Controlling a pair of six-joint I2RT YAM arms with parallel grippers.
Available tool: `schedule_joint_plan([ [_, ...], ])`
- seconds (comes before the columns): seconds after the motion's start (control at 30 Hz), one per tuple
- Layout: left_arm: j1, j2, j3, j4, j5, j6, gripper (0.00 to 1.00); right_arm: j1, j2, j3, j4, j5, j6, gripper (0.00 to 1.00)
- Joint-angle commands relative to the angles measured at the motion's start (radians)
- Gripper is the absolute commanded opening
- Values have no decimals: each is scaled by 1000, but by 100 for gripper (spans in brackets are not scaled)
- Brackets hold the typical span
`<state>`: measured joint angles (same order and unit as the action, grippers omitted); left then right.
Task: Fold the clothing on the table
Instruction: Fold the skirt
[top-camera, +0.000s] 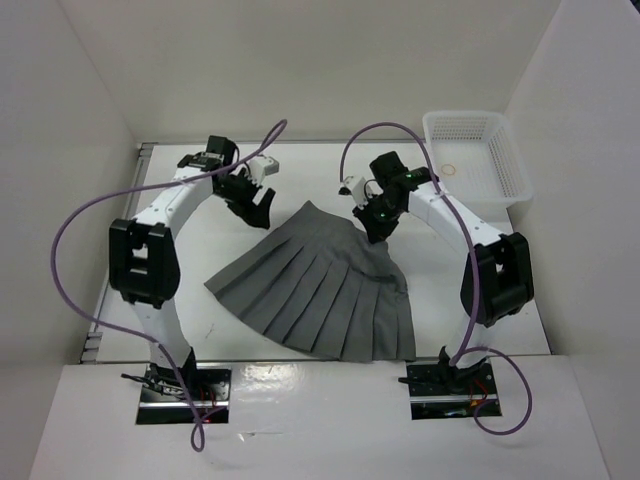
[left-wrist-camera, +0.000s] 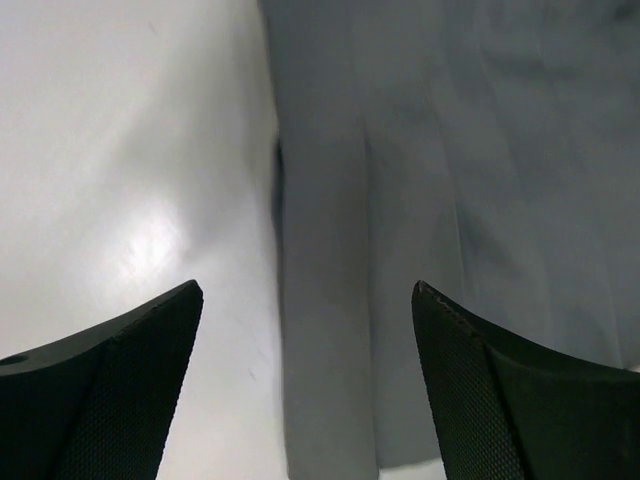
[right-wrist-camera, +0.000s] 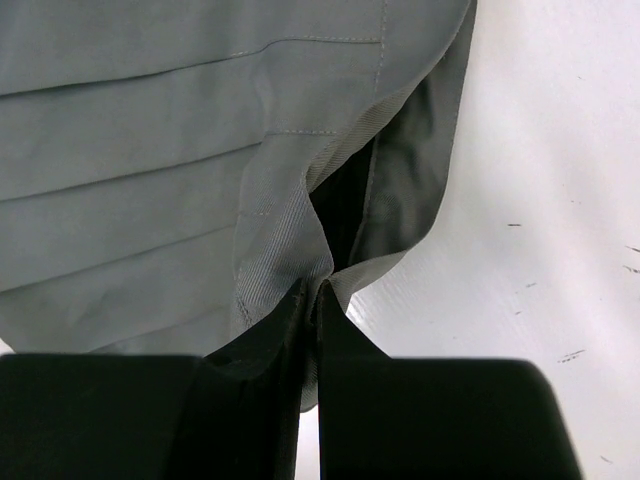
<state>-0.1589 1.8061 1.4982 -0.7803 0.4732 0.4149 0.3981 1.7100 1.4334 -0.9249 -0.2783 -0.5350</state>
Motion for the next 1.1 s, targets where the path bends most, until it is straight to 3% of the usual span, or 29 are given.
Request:
schedule_joint_plan([
  [0.0,4,134,187,9,122,19,92,-5,5,-5,37,8,23,0],
  [0.2,-5,433,518,-169,263,74,96,-34,5,-5,28,19,32,0],
  [0.47,-60,717,911,-371,281,131,96,-76,5,-5,18,19,41,0],
  [0.57,-70,878,1219,-523,281,142,96,-76,5,-5,18,28,41,0],
  [0.6,-70,963,1392,-524,263,89,96,-76,5,-5,18,28,41,0],
  [0.77,-82,1015,1461,-524,263,87,96,-94,14,4,8,28,41,0],
  [1.07,-103,1042,1355,-524,223,108,93,-94,34,4,8,37,50,0],
])
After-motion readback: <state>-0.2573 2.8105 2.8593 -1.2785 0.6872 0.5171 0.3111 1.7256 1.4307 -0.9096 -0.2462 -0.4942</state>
